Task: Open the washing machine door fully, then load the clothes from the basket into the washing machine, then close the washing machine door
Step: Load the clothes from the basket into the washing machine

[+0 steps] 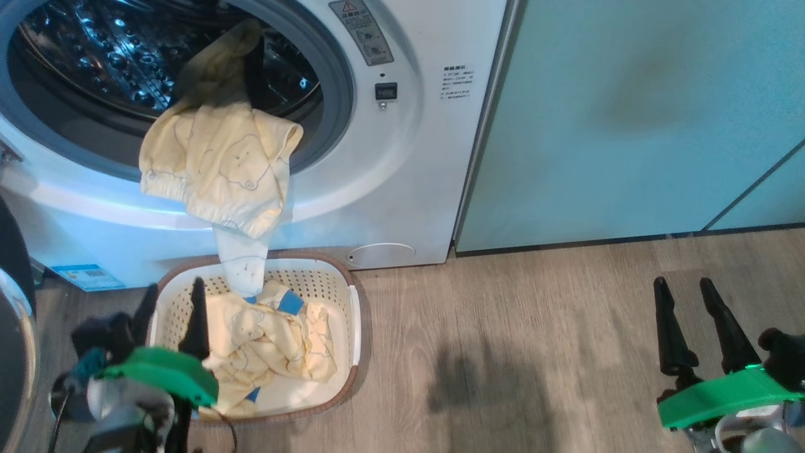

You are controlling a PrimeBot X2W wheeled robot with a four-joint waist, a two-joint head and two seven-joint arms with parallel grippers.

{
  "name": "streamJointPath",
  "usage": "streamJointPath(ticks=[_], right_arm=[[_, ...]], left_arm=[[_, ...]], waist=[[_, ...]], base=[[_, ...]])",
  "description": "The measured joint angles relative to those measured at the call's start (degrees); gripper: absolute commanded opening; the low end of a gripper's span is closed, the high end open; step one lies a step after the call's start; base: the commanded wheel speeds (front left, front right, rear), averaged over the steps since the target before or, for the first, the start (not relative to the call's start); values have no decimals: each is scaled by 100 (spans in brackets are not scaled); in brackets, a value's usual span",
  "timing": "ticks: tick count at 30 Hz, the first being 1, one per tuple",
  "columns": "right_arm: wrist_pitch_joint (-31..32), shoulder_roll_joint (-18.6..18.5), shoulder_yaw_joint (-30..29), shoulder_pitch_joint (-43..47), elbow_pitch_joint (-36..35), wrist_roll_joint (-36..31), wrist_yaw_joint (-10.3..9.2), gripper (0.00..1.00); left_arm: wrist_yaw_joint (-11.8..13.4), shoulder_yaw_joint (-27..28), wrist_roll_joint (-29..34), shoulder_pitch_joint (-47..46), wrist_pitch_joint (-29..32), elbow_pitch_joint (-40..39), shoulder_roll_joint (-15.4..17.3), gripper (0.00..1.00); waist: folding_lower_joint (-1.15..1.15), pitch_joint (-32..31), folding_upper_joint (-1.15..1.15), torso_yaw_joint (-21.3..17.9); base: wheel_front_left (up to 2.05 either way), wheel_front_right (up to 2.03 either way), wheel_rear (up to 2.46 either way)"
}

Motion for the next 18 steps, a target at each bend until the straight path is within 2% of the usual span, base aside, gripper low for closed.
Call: streamJointPath(ticks=[9, 18], right_arm=[[0, -1, -16, 30, -19, 1, 0, 100], [0, -2, -20, 136, -21, 1, 0, 100]], left_arm=[[-149, 318, 257, 822, 0, -401, -365, 100], [-255, 433, 458, 909, 0, -385, -558, 100]], waist=[[0, -51, 0, 78], [0, -65, 0, 160]], base=[[0, 0, 0], [0, 0, 0]])
